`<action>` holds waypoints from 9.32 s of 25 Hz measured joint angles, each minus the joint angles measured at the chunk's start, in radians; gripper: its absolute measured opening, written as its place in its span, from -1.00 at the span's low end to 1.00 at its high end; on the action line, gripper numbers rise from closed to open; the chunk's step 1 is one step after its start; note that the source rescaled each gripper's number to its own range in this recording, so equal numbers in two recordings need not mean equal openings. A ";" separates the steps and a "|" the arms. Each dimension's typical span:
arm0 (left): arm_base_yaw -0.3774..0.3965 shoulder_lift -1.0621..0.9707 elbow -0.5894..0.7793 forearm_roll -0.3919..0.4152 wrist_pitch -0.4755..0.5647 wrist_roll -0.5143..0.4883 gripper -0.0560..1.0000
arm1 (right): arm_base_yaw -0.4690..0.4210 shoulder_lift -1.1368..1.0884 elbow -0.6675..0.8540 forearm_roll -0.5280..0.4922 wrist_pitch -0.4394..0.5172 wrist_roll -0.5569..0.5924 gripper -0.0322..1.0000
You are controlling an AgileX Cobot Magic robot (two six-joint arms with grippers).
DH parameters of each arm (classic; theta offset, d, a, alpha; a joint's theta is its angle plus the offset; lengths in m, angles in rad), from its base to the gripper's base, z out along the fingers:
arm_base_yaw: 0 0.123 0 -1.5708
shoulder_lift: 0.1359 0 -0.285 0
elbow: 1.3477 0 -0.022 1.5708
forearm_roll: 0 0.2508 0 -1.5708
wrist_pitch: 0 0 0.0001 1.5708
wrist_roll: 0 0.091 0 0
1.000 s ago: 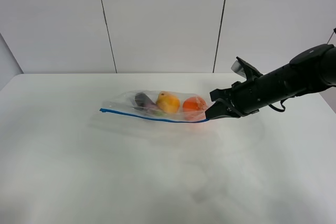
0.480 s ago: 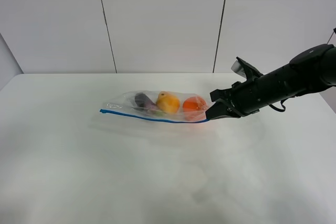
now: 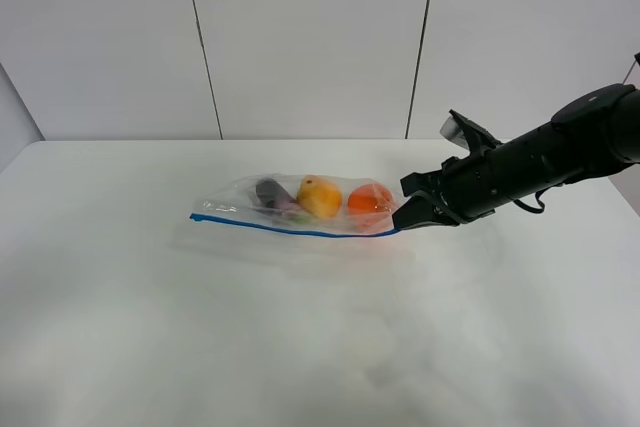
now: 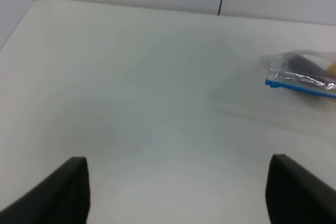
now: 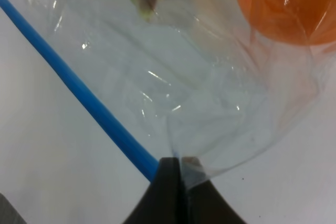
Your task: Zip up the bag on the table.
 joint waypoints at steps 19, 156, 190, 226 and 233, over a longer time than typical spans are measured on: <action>0.000 0.000 0.127 -0.081 0.003 0.025 1.00 | 0.000 0.000 0.000 -0.002 0.000 0.000 -0.94; 0.000 0.000 0.128 -0.126 0.003 0.087 1.00 | -0.125 -0.793 0.001 -1.121 -0.041 0.809 0.97; 0.000 0.000 0.128 -0.126 0.003 0.087 1.00 | -0.125 -1.263 0.025 -1.114 0.423 0.917 0.97; 0.000 0.000 0.128 -0.126 0.003 0.087 1.00 | -0.125 -1.756 0.429 -1.111 0.317 0.929 0.91; 0.000 0.000 0.128 -0.126 0.003 0.087 1.00 | -0.125 -1.756 0.449 -1.110 0.318 0.944 0.91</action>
